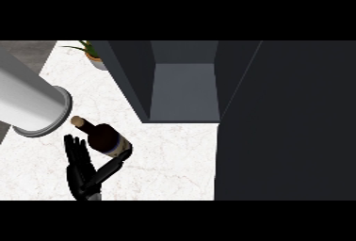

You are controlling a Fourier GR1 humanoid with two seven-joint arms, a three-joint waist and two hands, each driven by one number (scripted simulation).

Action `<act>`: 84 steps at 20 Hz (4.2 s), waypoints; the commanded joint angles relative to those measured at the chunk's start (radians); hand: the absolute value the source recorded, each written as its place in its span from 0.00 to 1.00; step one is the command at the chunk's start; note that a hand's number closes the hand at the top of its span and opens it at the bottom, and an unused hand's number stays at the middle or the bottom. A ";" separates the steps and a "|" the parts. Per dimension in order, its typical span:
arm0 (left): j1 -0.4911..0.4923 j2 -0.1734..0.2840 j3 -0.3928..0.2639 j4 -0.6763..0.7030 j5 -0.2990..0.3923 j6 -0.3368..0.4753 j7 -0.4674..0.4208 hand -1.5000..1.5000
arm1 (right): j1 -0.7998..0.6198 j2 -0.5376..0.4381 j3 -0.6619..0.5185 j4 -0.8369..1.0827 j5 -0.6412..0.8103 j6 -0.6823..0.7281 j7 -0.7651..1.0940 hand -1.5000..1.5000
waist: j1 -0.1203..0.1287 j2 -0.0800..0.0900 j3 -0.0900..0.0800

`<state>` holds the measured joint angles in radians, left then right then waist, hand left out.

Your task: Pick up the wine, place it into the cabinet and close the cabinet

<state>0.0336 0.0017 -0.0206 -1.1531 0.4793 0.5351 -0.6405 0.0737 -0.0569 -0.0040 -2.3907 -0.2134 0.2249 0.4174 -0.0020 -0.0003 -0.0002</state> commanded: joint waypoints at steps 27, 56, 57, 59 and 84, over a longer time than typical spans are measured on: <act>-0.222 -0.001 0.014 0.428 0.236 -0.256 -0.293 1.00 | 0.016 -0.003 -0.014 -0.053 -0.011 0.015 0.040 0.00 | -0.002 0.000 0.000; 0.255 0.222 -0.284 -0.197 0.052 -0.728 -0.081 1.00 | 0.029 0.009 -0.064 0.049 -0.025 0.048 -0.066 0.00 | 0.006 -0.002 0.001; 0.202 0.236 -0.260 -0.244 0.077 -0.701 -0.011 1.00 | 0.007 0.027 -0.012 0.055 0.046 0.032 -0.070 0.00 | 0.006 -0.001 0.001; 0.188 0.219 -0.241 -0.235 0.077 -0.705 0.002 1.00 | 0.038 0.002 -0.050 0.042 -0.020 0.060 -0.054 0.00 | 0.002 -0.001 0.001; -0.261 0.000 -0.301 -0.450 -0.129 -0.196 0.438 1.00 | 0.028 0.008 -0.035 0.058 0.006 0.052 -0.047 0.00 | -0.005 0.000 0.000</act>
<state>-0.1191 0.0325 -0.3044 -1.6693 0.3875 0.2639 -0.2072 0.0849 -0.0412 -0.0352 -2.3217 -0.2041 0.2679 0.3658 -0.0041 -0.0001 0.0001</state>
